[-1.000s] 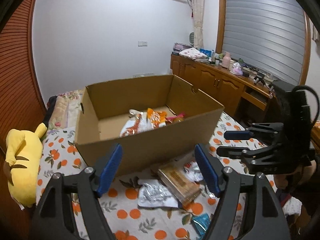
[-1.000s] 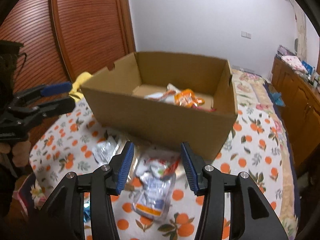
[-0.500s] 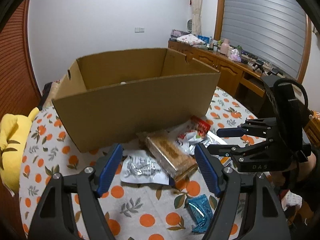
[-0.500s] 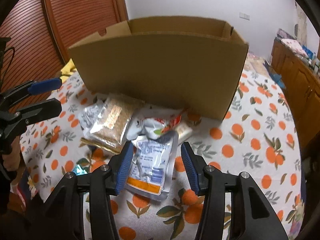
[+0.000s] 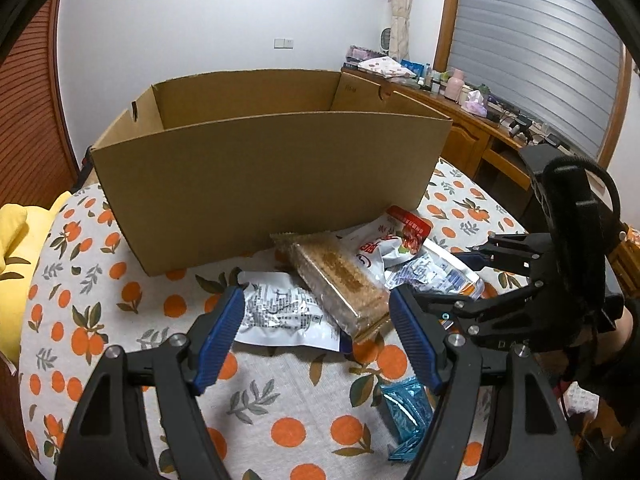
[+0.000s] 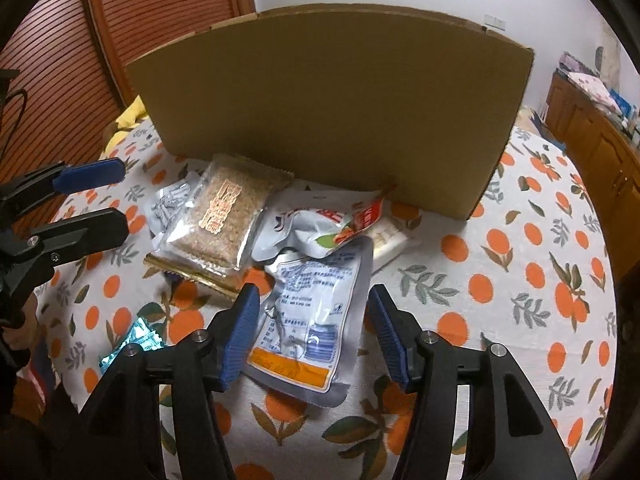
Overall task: Organize snacks
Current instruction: 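Lower the left tool to the granola bar while the right tool grips the white-and-blue packet, then close the left tool on the granola bar while the right tool holds its packet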
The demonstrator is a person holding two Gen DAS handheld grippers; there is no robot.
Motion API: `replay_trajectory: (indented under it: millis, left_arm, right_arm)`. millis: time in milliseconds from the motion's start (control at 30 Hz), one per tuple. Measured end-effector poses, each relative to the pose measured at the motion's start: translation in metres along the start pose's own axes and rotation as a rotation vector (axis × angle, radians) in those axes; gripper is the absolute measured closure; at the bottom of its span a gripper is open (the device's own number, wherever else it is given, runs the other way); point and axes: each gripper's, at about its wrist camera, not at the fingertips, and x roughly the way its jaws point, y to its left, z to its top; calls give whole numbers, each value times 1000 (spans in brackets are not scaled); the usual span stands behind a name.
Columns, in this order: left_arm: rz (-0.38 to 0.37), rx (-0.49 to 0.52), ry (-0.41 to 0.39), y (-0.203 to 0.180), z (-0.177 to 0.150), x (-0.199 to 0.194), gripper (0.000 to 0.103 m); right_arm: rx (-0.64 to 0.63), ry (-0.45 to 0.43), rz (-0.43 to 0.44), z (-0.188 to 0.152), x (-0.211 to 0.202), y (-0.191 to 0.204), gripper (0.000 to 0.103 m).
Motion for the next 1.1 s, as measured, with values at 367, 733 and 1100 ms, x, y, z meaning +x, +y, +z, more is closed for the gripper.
replay_trajectory:
  millis: [367, 733, 1100]
  left_arm:
    - [-17, -29, 20, -1, 6, 17, 28]
    - [-23, -32, 86, -15, 15, 49, 28]
    - [51, 15, 119, -27, 24, 66, 37]
  right_arm:
    - [-13, -30, 25, -9, -12, 2, 80]
    - [16, -67, 12, -27, -27, -4, 80]
    - [35, -94, 36, -29, -26, -7, 79]
